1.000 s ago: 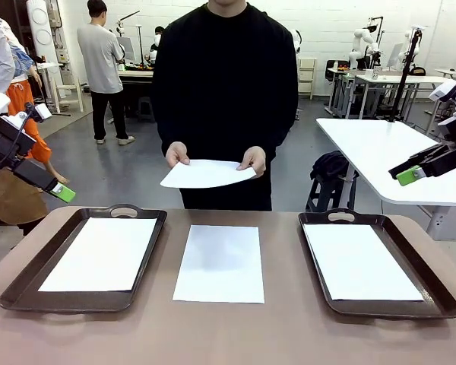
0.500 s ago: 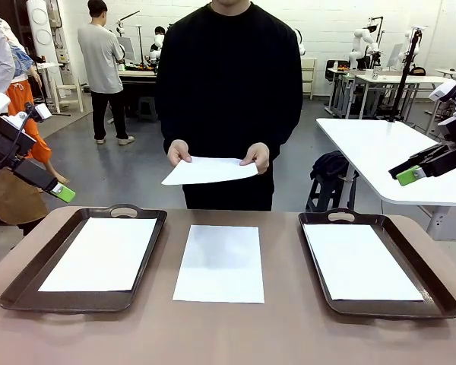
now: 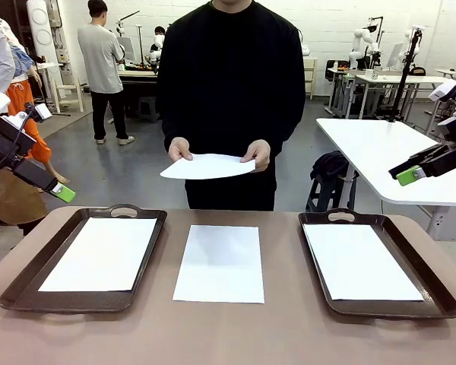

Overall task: Sort the A4 documents.
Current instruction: Receive the A4 Paper.

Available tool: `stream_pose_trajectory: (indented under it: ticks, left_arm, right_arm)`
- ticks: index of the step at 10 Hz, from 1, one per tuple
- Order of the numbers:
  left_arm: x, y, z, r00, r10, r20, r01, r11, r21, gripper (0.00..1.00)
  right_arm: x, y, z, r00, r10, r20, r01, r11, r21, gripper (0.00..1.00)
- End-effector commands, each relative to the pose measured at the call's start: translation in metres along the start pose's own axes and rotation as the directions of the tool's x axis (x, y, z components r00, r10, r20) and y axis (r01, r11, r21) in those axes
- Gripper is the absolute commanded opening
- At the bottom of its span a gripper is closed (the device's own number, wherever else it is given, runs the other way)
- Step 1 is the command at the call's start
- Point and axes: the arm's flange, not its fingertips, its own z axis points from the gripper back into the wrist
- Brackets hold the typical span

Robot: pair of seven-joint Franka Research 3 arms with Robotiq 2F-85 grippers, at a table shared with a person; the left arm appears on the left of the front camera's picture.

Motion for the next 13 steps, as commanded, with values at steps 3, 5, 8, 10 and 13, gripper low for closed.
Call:
stream_pose_trajectory:
  ticks: [3, 5, 8, 10, 13]
  left_arm:
    - [0.0002, 0.0003, 0.0006, 1.000, -0.004, 0.001, 0.004, 1.000, 0.000, 1.00]
    - [0.0002, 0.0003, 0.0006, 1.000, -0.004, 0.001, 0.004, 1.000, 0.000, 1.00]
    - [0.0002, 0.0003, 0.0006, 1.000, -0.004, 0.001, 0.004, 1.000, 0.000, 1.00]
    - [0.0002, 0.0003, 0.0006, 1.000, -0.004, 0.001, 0.004, 1.000, 0.000, 1.00]
    - [0.0002, 0.0003, 0.0006, 1.000, -0.004, 0.001, 0.004, 1.000, 0.000, 1.00]
  right_arm:
    - [0.0010, 0.0005, -0.0018, 1.000, 0.003, -0.004, -0.003, 1.000, 0.002, 1.00]
    - [0.0010, 0.0005, -0.0018, 1.000, 0.003, -0.004, -0.003, 1.000, 0.002, 1.00]
    - [0.0010, 0.0005, -0.0018, 1.000, 0.003, -0.004, -0.003, 1.000, 0.002, 1.00]
    - [0.0010, 0.0005, -0.0018, 1.000, 0.003, -0.004, -0.003, 1.000, 0.002, 1.00]
    - [0.0010, 0.0005, -0.0018, 1.000, 0.003, -0.004, -0.003, 1.000, 0.002, 1.00]
